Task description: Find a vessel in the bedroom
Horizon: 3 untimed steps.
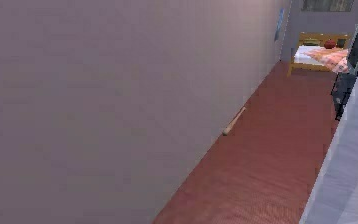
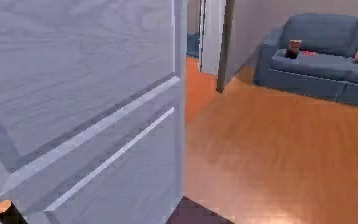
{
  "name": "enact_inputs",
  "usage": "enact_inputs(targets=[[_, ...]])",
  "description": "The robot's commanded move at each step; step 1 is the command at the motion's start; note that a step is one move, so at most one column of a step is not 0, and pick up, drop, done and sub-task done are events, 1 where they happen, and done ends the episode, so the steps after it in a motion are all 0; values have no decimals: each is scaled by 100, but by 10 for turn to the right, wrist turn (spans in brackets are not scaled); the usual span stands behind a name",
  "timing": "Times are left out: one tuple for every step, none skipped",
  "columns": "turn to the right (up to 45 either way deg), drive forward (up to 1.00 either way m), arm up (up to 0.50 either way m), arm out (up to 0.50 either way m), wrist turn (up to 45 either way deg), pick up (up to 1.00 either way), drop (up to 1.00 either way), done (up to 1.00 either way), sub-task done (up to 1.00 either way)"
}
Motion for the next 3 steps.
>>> enact_inputs(targets=[[0,70,0,0,0,0,0,0,0],[450,0,0,0,0,0,0,0,0],[390,0,0,0,0,0,0,0,0]])
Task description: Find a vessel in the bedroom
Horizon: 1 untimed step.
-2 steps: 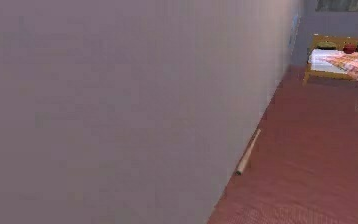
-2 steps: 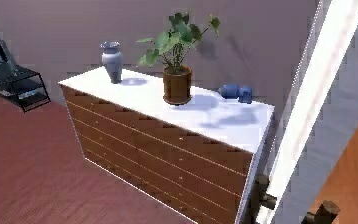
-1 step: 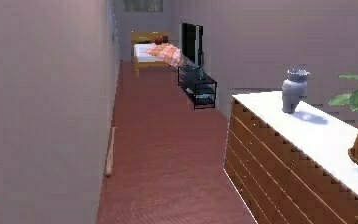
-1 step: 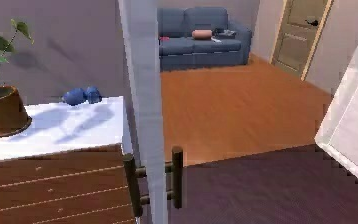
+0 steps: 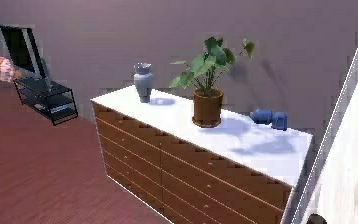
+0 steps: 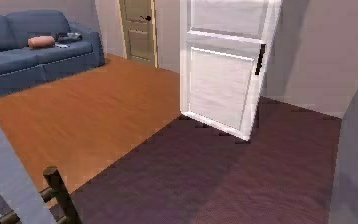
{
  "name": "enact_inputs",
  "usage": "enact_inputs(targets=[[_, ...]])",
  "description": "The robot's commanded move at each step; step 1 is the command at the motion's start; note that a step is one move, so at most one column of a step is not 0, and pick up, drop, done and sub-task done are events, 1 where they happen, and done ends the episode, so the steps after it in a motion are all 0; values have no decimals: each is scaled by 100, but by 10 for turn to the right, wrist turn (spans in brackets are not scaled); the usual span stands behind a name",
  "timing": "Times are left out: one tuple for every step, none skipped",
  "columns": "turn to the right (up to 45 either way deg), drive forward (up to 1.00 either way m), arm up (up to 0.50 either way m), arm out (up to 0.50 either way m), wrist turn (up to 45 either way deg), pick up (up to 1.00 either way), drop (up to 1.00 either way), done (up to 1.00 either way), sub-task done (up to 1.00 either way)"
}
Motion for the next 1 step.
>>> enact_inputs(targets=[[0,40,0,0,0,0,0,0,0]])
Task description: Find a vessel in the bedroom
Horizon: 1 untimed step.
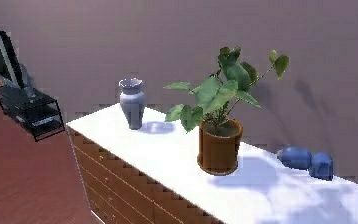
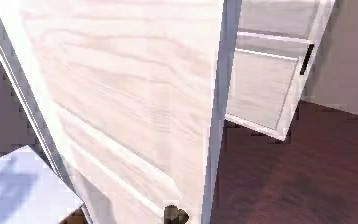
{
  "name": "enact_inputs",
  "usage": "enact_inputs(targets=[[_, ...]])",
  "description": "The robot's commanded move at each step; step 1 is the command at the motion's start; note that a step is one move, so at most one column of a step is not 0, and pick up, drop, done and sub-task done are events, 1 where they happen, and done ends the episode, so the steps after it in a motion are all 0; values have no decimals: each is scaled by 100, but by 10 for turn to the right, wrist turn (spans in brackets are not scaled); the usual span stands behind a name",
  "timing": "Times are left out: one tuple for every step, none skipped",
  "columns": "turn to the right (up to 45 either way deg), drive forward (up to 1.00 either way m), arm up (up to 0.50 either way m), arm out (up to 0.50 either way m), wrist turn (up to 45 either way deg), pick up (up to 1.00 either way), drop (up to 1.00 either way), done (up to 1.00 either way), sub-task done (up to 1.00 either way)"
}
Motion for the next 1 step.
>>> enact_inputs(targets=[[180,0,0,0,0,0,0,0,0]])
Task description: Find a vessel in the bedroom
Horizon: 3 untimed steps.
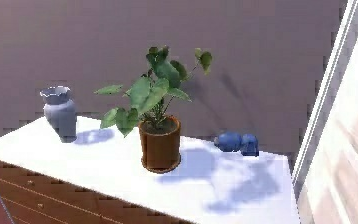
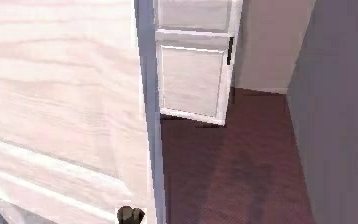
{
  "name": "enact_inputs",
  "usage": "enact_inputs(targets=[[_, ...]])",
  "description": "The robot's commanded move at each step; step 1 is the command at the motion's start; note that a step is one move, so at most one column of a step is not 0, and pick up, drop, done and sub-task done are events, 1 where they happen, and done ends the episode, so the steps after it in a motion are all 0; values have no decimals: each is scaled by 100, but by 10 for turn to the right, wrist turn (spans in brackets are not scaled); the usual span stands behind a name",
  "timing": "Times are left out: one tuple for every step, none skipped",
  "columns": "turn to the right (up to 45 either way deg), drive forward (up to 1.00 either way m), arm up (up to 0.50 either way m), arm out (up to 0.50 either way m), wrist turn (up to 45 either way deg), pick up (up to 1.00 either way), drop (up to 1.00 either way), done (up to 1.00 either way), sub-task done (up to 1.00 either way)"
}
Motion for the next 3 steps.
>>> enact_inputs(targets=[[0,25,0,0,0,0,0,0,0],[-360,0,0,0,0,0,0,0,0],[0,0,0,0,0,0,0,100,0]])
